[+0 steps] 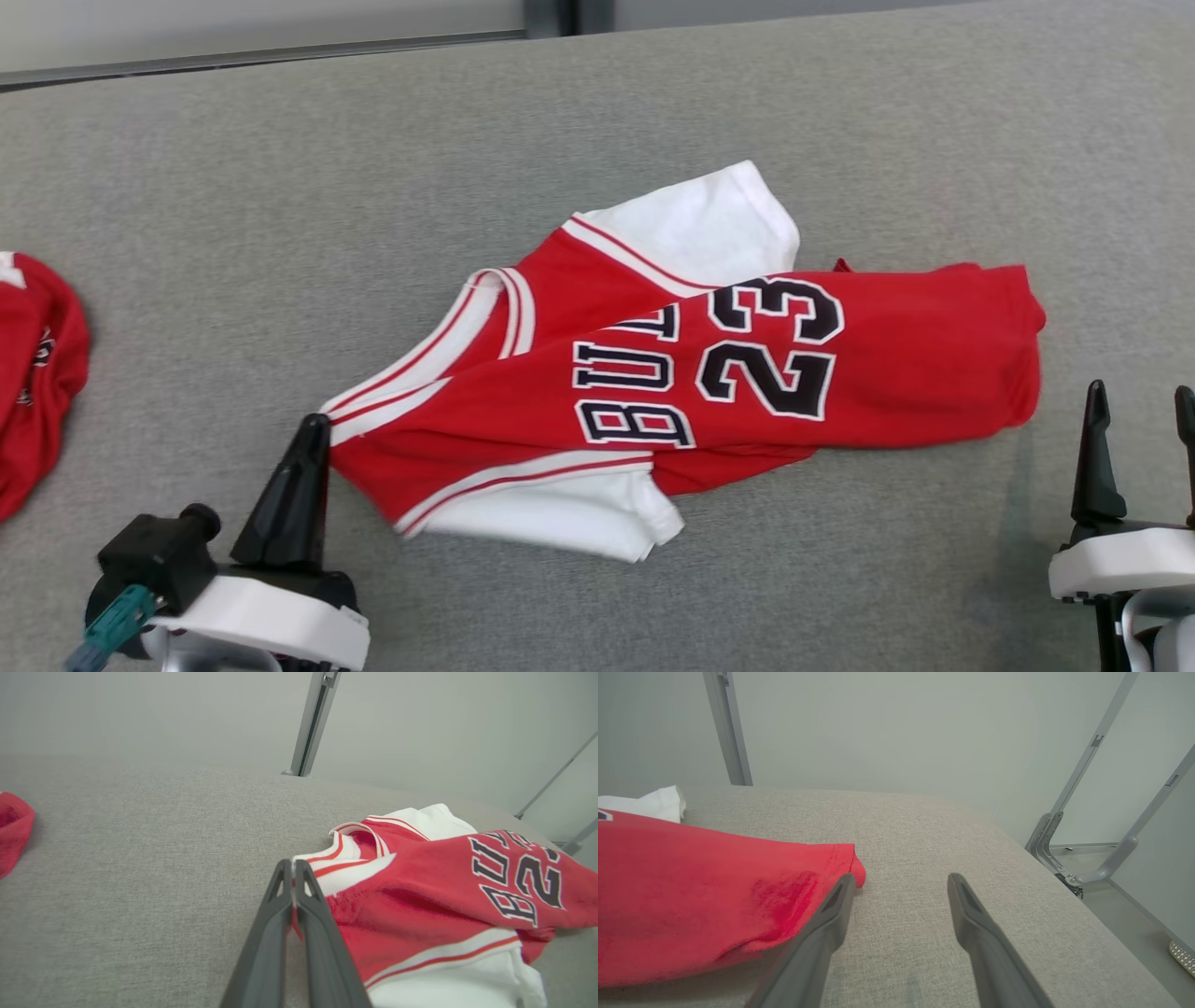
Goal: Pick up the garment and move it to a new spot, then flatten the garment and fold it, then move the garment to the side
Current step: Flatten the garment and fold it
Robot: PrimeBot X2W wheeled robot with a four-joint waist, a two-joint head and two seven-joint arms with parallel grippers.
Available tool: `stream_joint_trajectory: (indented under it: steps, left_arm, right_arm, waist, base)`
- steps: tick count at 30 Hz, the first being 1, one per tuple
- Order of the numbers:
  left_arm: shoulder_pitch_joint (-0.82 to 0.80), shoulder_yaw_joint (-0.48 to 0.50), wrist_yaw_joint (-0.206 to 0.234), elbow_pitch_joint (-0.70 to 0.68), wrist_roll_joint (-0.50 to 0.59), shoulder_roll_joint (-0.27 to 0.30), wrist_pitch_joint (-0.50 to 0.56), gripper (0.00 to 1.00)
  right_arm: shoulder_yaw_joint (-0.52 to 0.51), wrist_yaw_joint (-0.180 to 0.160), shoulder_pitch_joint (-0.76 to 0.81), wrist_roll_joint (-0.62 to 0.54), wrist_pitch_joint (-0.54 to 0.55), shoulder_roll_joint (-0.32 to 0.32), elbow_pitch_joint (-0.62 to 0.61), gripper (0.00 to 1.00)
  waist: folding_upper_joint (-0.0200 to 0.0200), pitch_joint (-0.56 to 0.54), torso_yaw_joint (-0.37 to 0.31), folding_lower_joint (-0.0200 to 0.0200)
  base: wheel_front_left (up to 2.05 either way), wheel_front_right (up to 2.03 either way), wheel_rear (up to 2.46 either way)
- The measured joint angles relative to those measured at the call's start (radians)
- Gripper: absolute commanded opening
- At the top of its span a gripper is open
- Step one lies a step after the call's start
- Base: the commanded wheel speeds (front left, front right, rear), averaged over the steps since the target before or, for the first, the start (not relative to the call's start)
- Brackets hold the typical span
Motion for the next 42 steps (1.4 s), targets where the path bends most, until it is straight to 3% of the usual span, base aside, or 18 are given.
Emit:
stream_joint_trajectory:
  steps: [7,11,14,15,16,17,23,31,37,42]
  left_arm:
    - [0.002,0.044,0.04,-0.013,0.02,0.008,-0.052,0.0]
    - [-0.07,0.05,0.042,0.021,0.064,0.023,-0.086,0.0]
    - [-0.154,0.045,0.032,0.076,0.072,-0.006,-0.119,0.04]
    - [-0.167,0.042,0.031,0.093,0.073,-0.01,-0.122,0.35]
    - [-0.175,0.041,0.031,0.109,0.079,-0.011,-0.127,0.8]
    - [-0.179,0.043,0.032,0.119,0.082,-0.015,-0.131,1.0]
    - [-0.141,0.036,0.05,0.109,0.119,-0.045,-0.155,1.0]
    - [0.006,-0.105,0.019,0.036,0.194,-0.08,-0.156,1.0]
    - [0.007,-0.203,-0.046,0.106,0.218,-0.037,-0.011,1.0]
    - [-0.034,-0.231,-0.077,0.172,0.188,-0.056,0.067,1.0]
  right_arm:
    - [0.028,0.0,0.0,0.002,0.0,-0.001,0.033,1.0]
    - [0.05,0.0,-0.005,0.013,0.0,-0.002,0.048,1.0]
    - [0.108,0.0,-0.003,0.056,0.0,-0.007,0.055,1.0]
    - [0.136,0.0,0.001,0.072,0.0,-0.007,0.058,1.0]
    - [0.167,0.0,0.008,0.091,0.0,-0.009,0.061,1.0]
    - [0.194,0.0,0.017,0.11,0.0,-0.013,0.062,1.0]
    - [0.309,0.0,0.058,0.211,0.0,-0.021,0.058,1.0]
    - [0.343,0.0,0.072,0.263,0.0,-0.045,0.055,1.0]
    - [0.34,0.0,0.067,0.256,0.0,-0.062,0.048,1.0]
    - [0.342,0.0,0.059,0.254,0.0,-0.065,0.045,1.0]
  waist:
    - [0.0,-0.009,0.061,0.0]
    - [0.0,-0.007,0.071,0.0]
    - [0.0,-0.002,0.08,0.0]
    - [0.0,-0.001,0.08,0.0001]
    - [0.0,-0.001,0.08,0.0]
    - [0.0,0.0,0.079,0.0]
    - [0.0,0.008,0.083,0.0]
    - [0.0,0.009,0.106,0.0]
    - [0.0,0.02,0.119,0.0]
    - [0.0,0.029,0.11,0.0]
  base:
    - [0.0,0.0,0.0]
    - [0.0,0.0,0.0]
    - [0.0,0.0,0.0]
    - [0.0,0.0,0.0]
    - [0.0,0.0,0.0]
    - [0.0,0.0,0.0]
    - [0.0,0.0,0.0]
    - [0.0,0.0,0.0]
    - [0.0,0.0,0.0]
    - [0.0,0.0,0.0]
